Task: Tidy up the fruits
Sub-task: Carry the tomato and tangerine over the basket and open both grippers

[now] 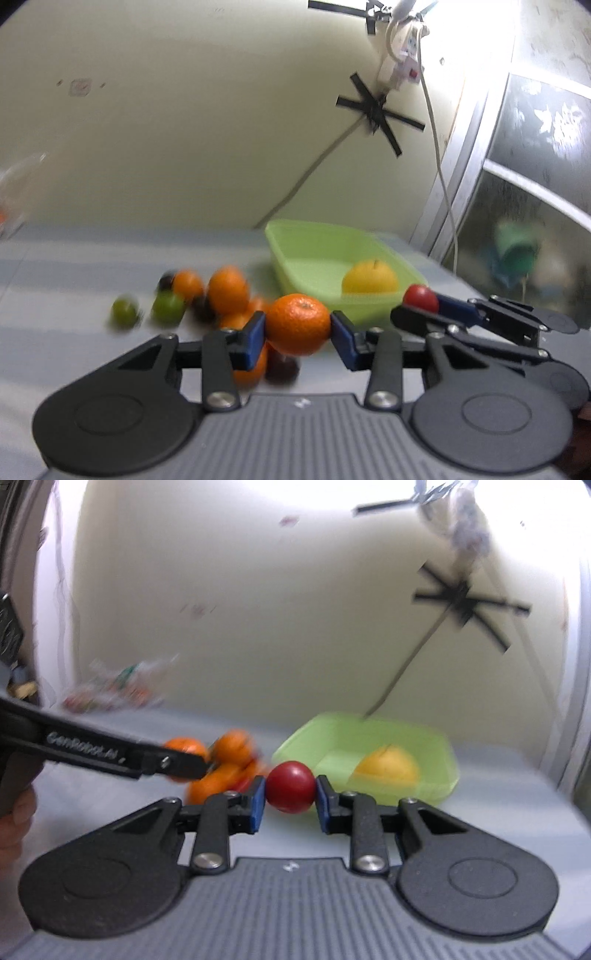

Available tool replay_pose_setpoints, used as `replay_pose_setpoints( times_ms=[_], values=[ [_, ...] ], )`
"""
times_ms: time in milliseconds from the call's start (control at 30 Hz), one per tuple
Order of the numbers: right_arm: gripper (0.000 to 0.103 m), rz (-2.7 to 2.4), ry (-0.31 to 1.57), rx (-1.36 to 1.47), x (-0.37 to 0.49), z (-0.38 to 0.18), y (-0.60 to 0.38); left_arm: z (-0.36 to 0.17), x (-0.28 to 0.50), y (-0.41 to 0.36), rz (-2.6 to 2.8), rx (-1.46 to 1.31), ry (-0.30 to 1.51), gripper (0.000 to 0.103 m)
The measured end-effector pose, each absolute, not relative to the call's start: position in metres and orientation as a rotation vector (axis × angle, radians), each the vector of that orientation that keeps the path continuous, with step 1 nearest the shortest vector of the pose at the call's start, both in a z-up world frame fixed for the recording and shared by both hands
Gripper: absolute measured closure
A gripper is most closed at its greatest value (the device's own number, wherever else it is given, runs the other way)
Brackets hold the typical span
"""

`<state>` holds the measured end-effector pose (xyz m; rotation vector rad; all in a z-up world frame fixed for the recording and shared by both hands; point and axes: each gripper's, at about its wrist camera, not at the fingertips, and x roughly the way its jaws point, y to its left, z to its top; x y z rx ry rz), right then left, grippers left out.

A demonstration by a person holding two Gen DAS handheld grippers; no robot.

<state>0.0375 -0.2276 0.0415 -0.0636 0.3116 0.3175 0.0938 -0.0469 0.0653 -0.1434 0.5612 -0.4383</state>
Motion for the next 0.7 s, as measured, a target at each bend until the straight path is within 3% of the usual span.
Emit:
replay_pose_setpoints(
  times_ms=[300,567,633,667,700],
  values=[
    [0.072,0.184,0.314,-0.029,0.109,0.043,-0.260,0.075,0.155,-0.091,-0.442,-0.132,0.563,0.065],
    [0.071,0.179,0.334,-0.018,0.117,0.029,-0.265,0.058,0.177,-0.107,-0.453,-0.130,0.615,0.064],
    [0.067,0.180,0.335,-0.012,0.118,0.029,-0.265,0.054,0.183,-0.108,-0.460,-0.135,0.637,0.064],
    [0.053,0.177,0.337,-0.004,0.117,0.029,-0.267,0.053,0.186,-0.109,-0.462,-0.140,0.646,0.063],
    [0.047,0.174,0.331,0.004,0.118,0.028,-0.268,0.052,0.189,-0.109,-0.462,-0.148,0.655,0.061]
  ],
)
